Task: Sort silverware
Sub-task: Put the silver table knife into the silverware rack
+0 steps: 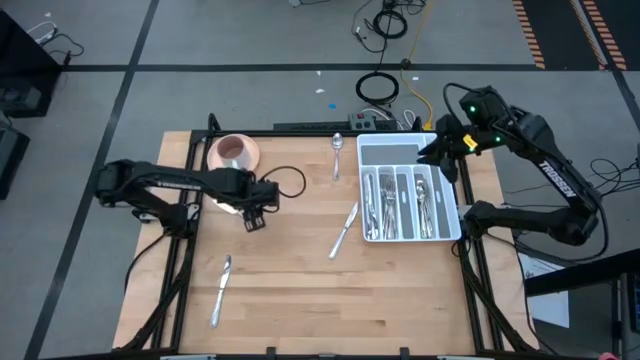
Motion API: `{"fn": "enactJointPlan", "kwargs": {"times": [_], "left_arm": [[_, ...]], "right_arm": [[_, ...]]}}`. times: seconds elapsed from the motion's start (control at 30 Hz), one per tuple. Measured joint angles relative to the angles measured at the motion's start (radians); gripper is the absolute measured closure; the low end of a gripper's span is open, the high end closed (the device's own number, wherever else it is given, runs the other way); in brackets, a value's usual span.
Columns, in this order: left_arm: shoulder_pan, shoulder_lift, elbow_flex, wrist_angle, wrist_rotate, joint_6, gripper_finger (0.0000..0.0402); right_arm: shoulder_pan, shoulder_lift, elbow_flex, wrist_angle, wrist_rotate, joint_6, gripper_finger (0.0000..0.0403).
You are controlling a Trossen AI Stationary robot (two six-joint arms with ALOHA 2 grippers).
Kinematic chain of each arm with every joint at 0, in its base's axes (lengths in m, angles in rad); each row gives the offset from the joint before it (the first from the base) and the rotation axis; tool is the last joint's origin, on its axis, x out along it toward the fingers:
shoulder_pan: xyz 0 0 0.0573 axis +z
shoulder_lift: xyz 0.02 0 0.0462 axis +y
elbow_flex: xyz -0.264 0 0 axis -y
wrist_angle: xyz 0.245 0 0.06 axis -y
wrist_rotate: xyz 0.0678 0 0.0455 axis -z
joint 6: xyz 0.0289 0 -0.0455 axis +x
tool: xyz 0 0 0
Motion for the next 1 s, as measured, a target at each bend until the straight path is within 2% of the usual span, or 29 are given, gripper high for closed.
{"fn": "enactJointPlan", "kwargs": {"times": [0.17, 0.3, 0.43, 0.77, 1.0], "left_arm": [[0.026, 0.004, -0.118, 0.106, 0.127, 0.089, 0.0182], [0.039, 0.004, -0.194, 0.112, 0.154, 0.134, 0.0182], [0.044, 0.001, -0.209, 0.142, 0.219, 0.187, 0.0182], [0.071, 0.000, -0.212, 0.149, 0.217, 0.217, 0.0182], [0.071, 0.000, -0.183, 0.173, 0.200, 0.375, 0.0182]], "right_arm": [[0.013, 0.036, 0.000, 0.000, 0.001, 0.000, 0.0289], [0.019, 0.062, 0.000, 0.000, 0.002, 0.001, 0.0289], [0.019, 0.086, 0.000, 0.000, 0.002, 0.001, 0.0289], [0.019, 0.121, 0.000, 0.006, 0.003, -0.017, 0.0289], [0.019, 0.121, 0.000, 0.026, 0.001, -0.027, 0.0289]]}}
